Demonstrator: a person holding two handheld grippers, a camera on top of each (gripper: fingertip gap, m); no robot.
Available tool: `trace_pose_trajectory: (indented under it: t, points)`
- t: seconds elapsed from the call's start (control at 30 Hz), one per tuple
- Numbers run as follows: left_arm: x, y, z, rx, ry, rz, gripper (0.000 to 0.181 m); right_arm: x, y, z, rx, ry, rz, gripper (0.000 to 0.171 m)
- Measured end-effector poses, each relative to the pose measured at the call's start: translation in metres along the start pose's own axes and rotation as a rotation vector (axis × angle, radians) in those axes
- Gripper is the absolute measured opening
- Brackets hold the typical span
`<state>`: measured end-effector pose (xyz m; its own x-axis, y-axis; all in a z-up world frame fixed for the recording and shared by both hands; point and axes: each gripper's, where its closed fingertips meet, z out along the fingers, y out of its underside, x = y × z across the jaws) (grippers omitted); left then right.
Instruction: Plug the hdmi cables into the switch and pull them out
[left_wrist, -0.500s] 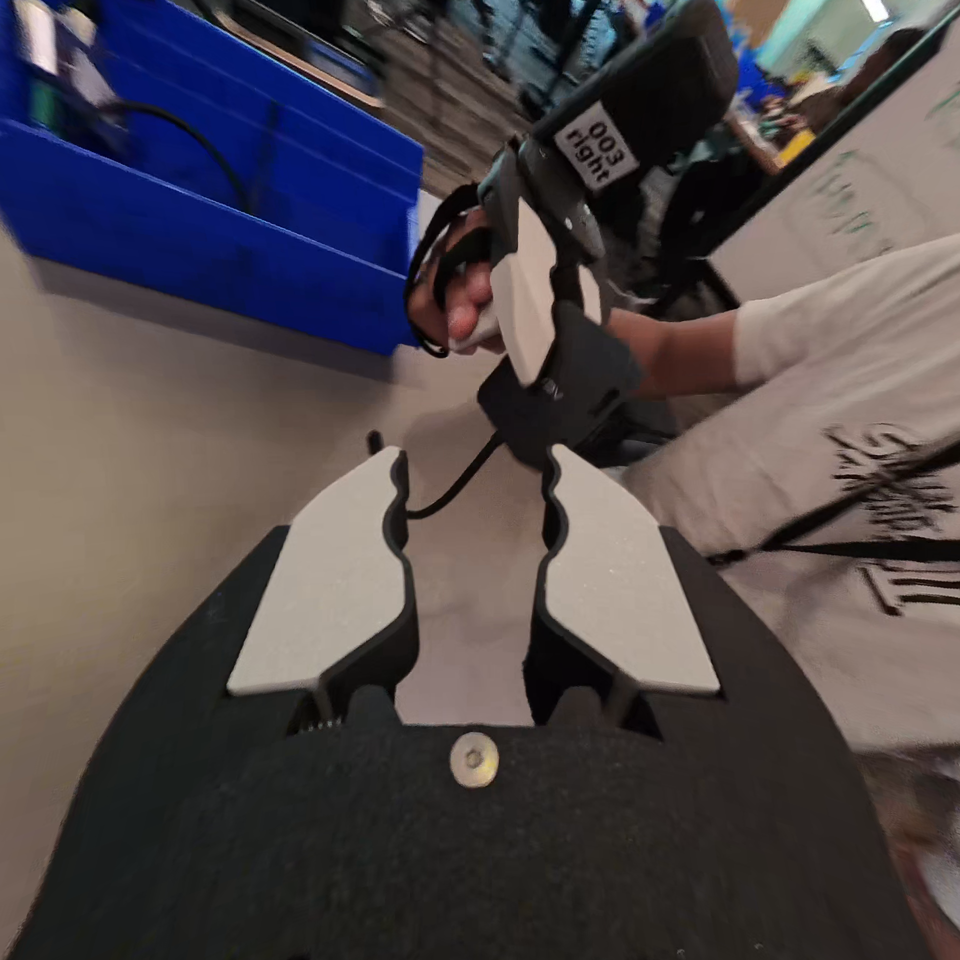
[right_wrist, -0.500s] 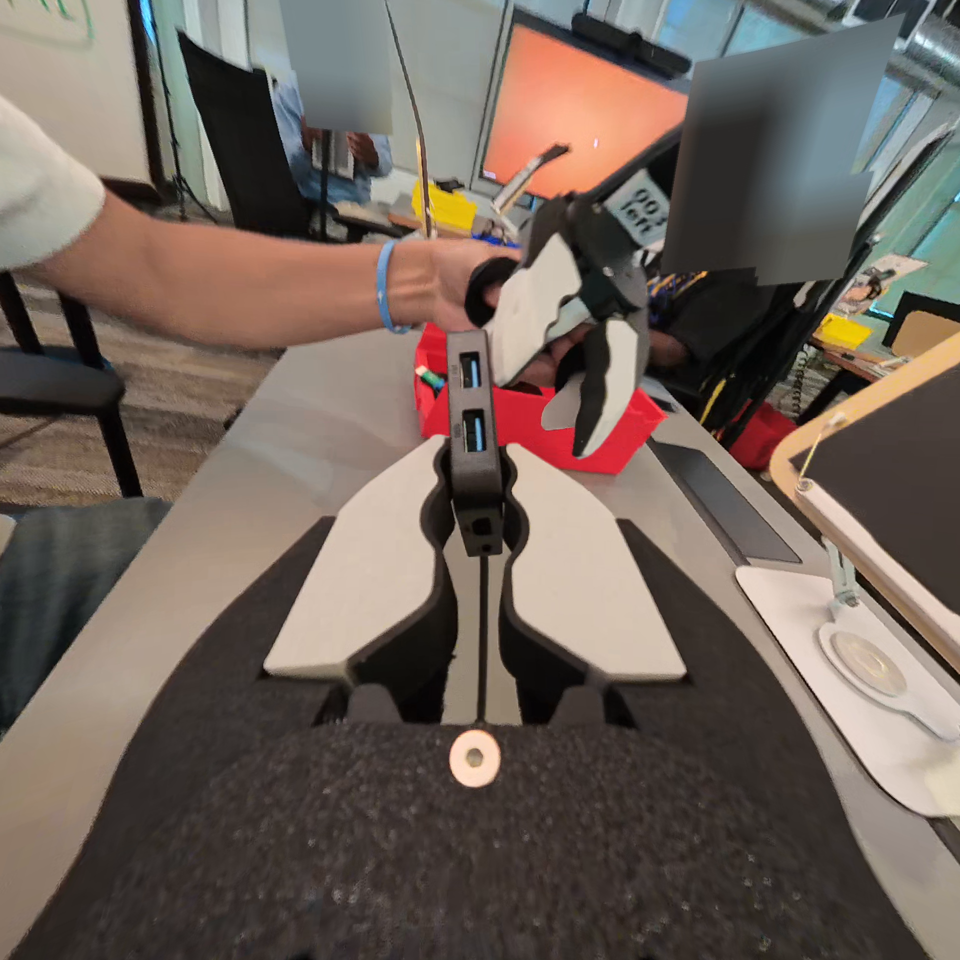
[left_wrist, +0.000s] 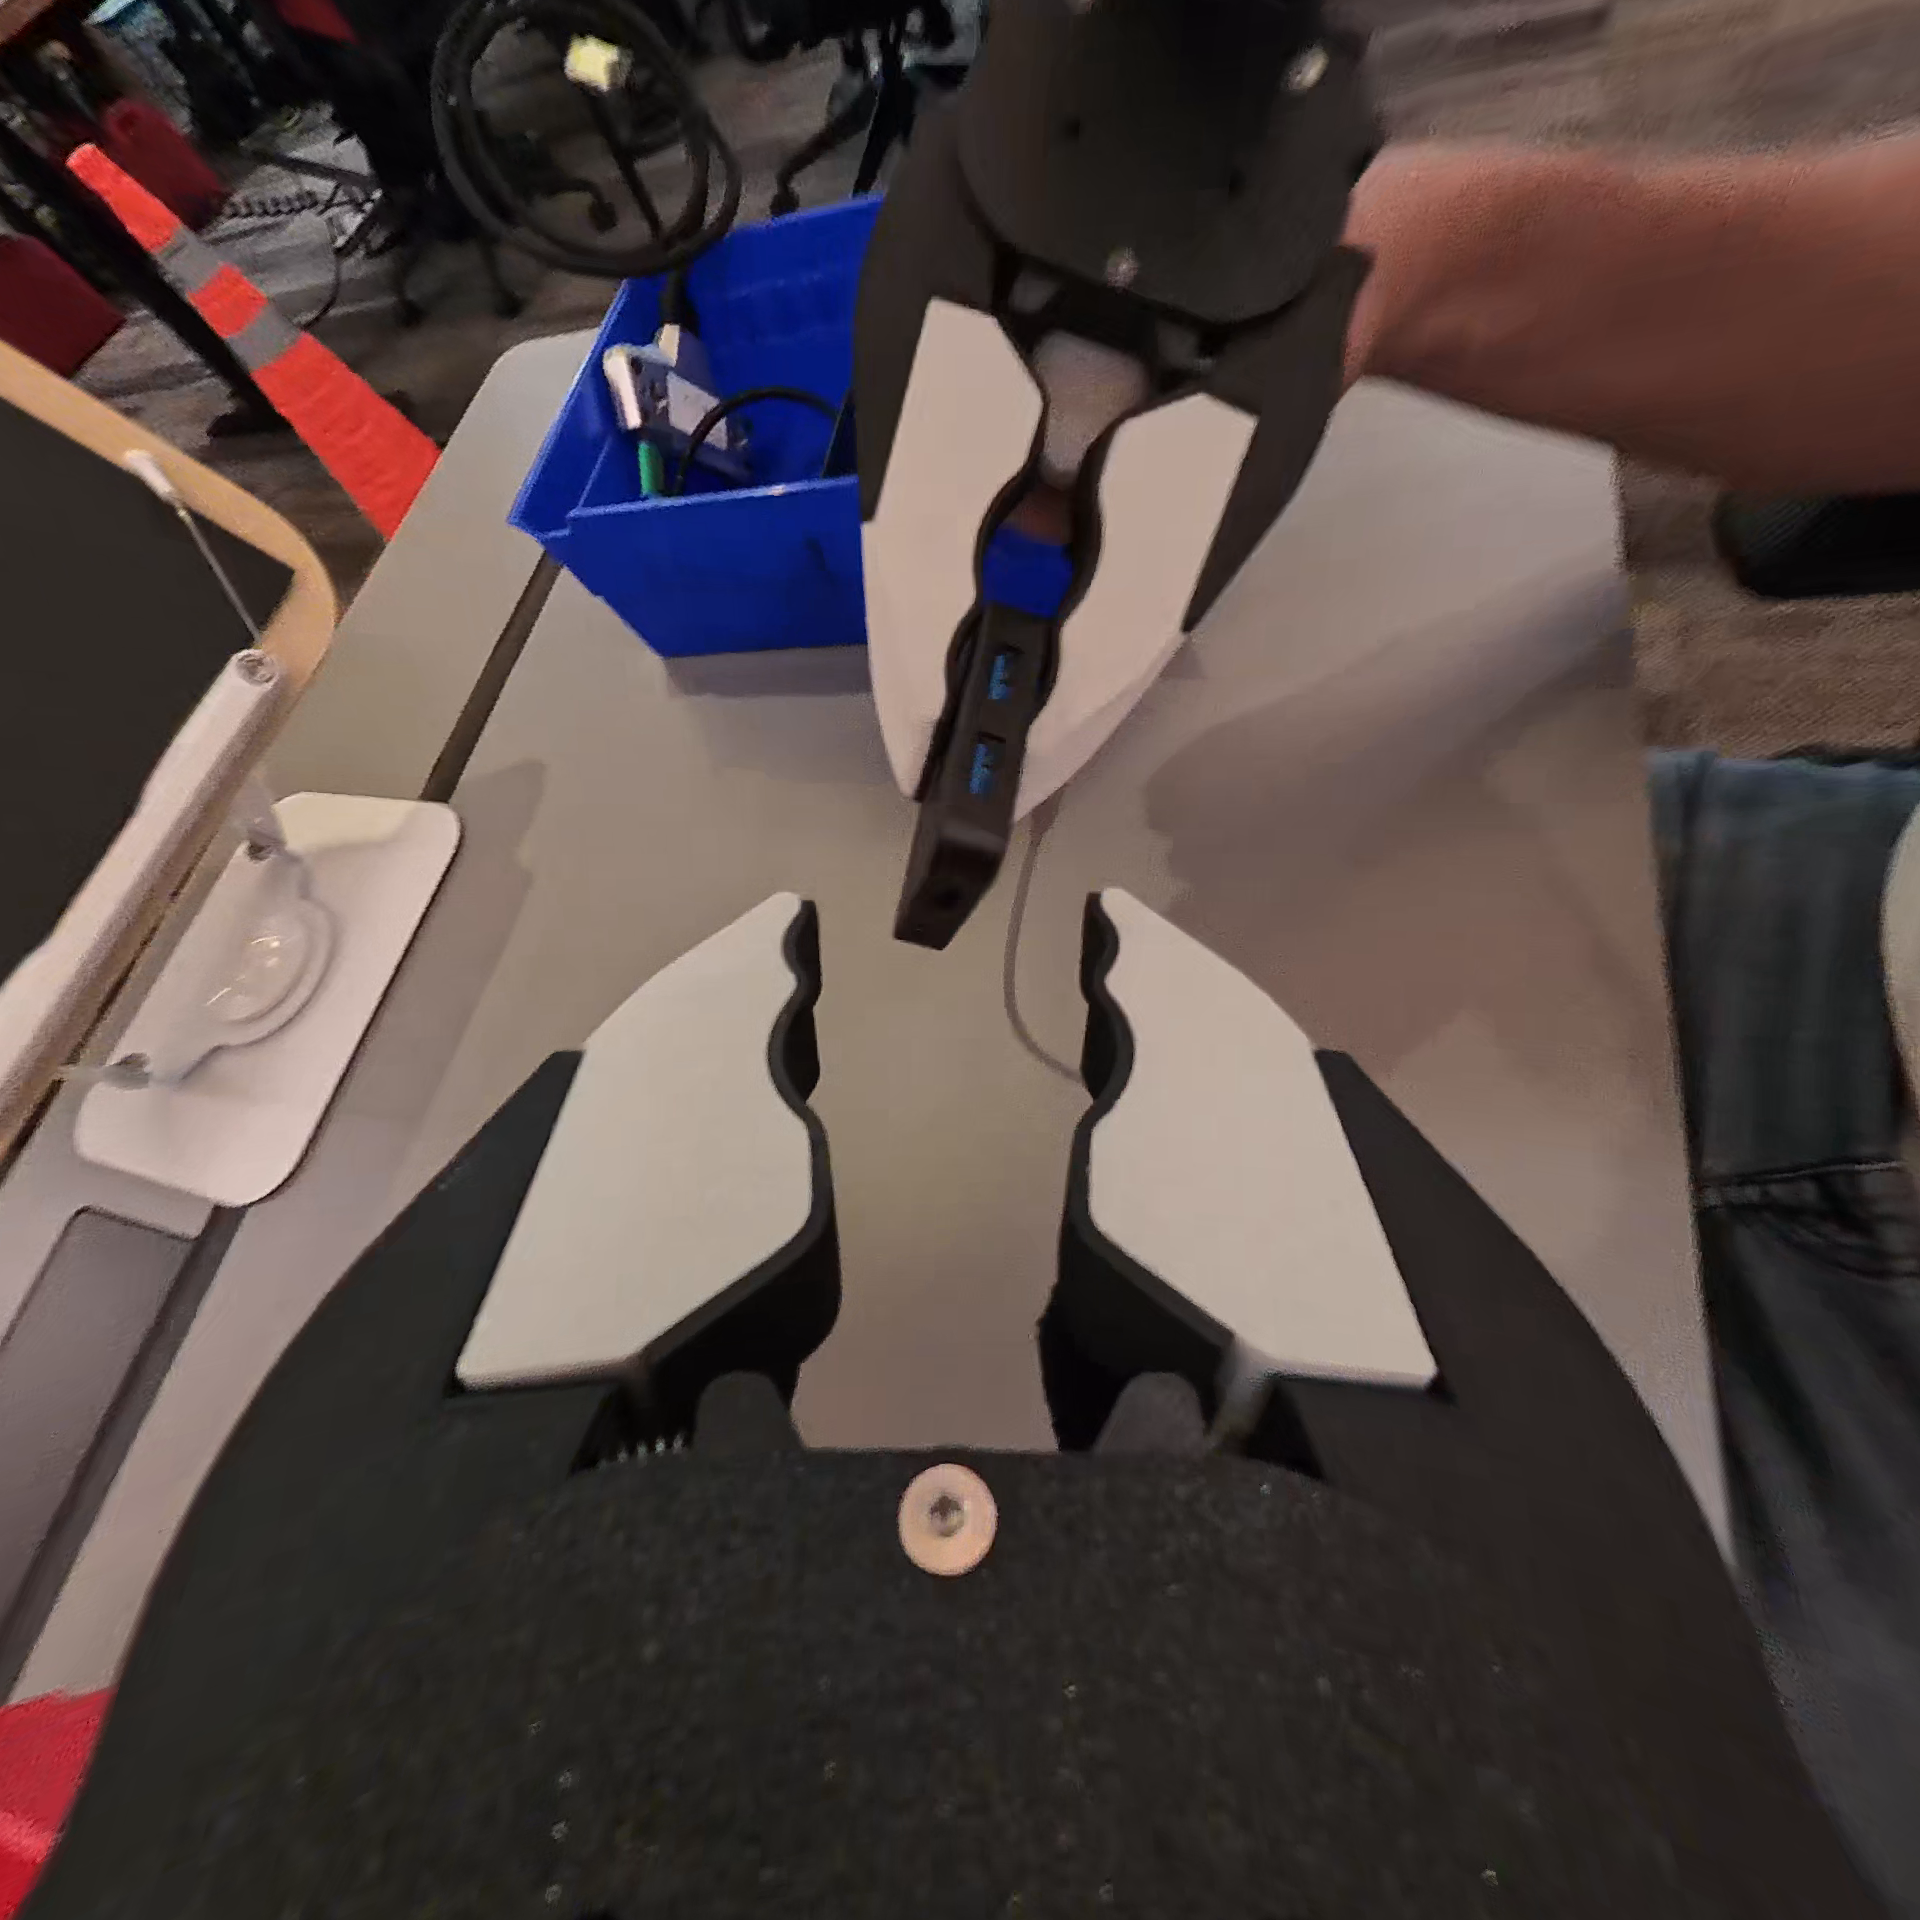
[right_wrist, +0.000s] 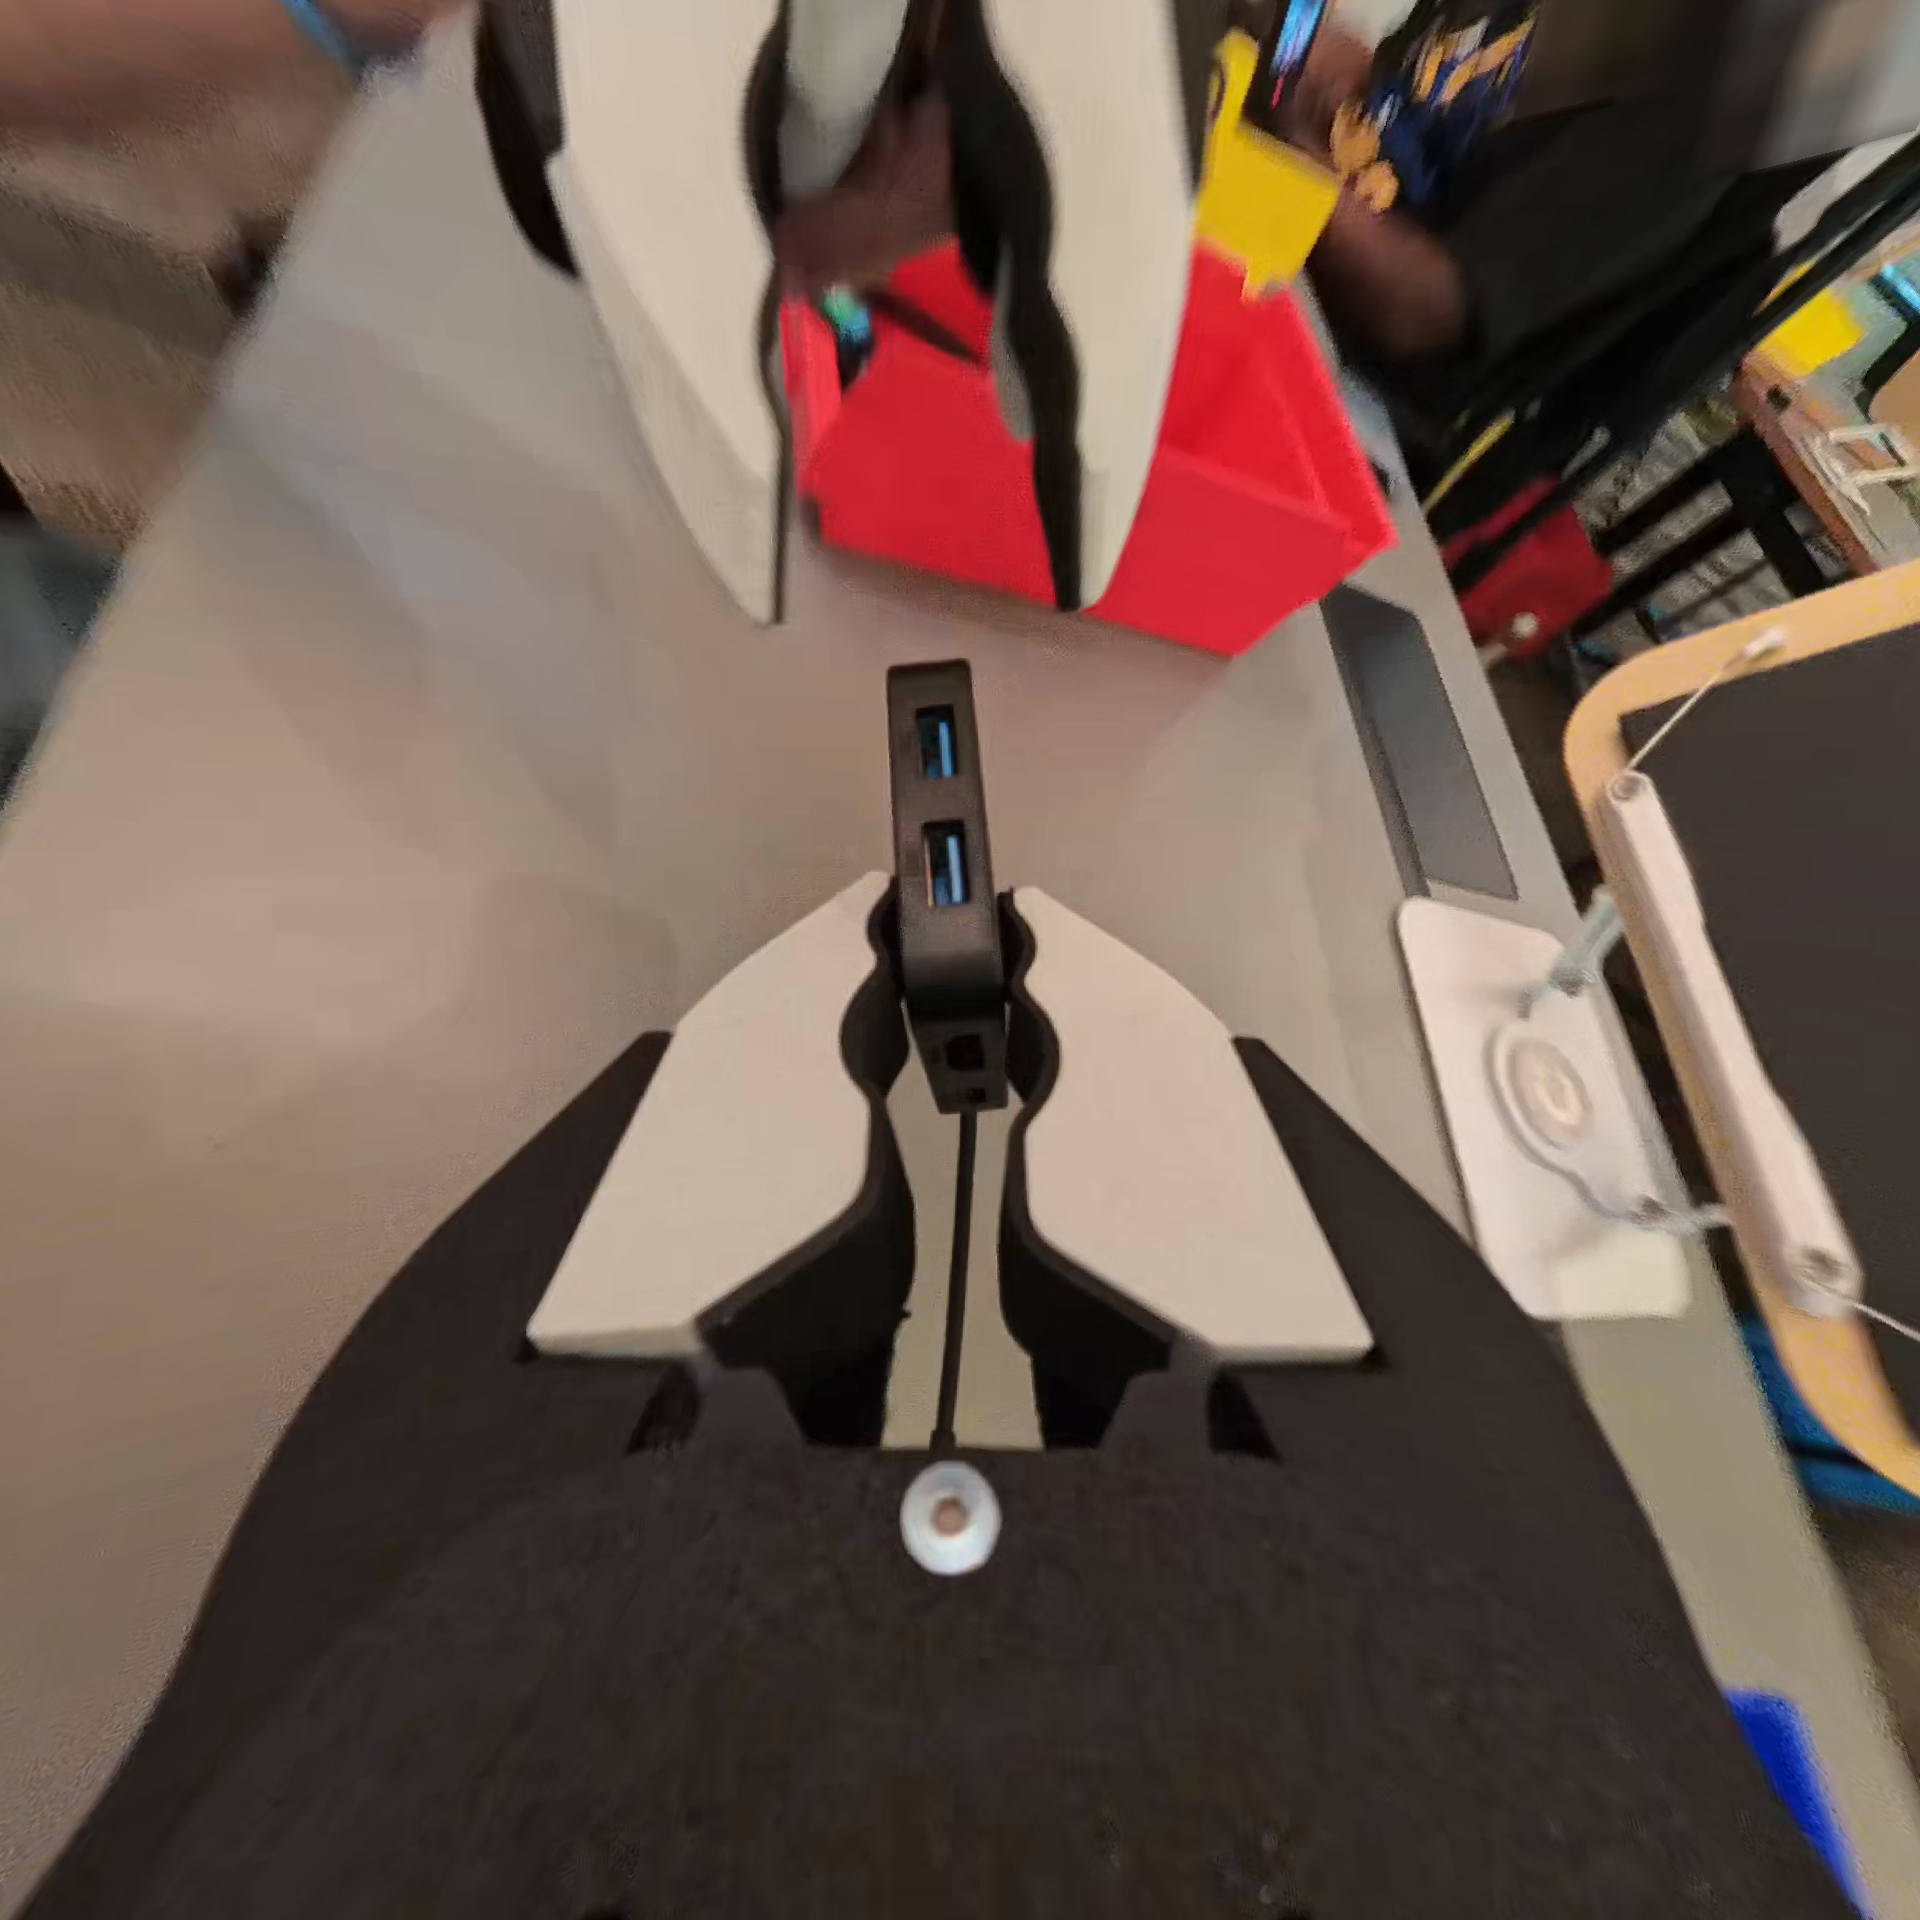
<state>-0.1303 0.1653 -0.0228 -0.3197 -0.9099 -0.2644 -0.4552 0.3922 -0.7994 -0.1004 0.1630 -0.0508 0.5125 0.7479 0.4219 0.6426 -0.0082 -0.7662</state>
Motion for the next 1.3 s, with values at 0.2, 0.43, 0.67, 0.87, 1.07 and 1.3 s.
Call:
trace_pose_trajectory:
  t: [0.2, 0.43, 0.67, 0.87, 1.07, 1.3]
  points:
    - [0.017, 0.02, 0.028, -0.11, -0.01, 0.122, 0.024, -0.014, 0.008, 0.011, -0.226, 0.032, -0.176, 0.015]
    - [0.02, 0.03, 0.047, -0.108, -0.059, 0.203, 0.014, -0.017, 0.021, 0.011, -0.261, 0.011, -0.136, 0.015]
    - [0.016, 0.022, 0.033, 0.081, -0.018, 0.156, 0.014, -0.014, -0.007, -0.01, -0.033, 0.001, -0.122, 0.015]
    - [0.009, -0.003, -0.01, 0.328, 0.042, 0.091, 0.013, 0.032, -0.032, -0.092, 0.273, 0.104, 0.078, 0.019]
    - [0.021, -0.037, -0.048, 0.635, 0.103, 0.131, 0.013, 0.037, -0.025, -0.107, 0.358, 0.055, 0.192, 0.026]
    - [0.032, -0.036, -0.034, 0.586, 0.127, 0.171, 0.013, -0.004, -0.069, -0.076, 0.519, -0.164, 0.175, 0.024]
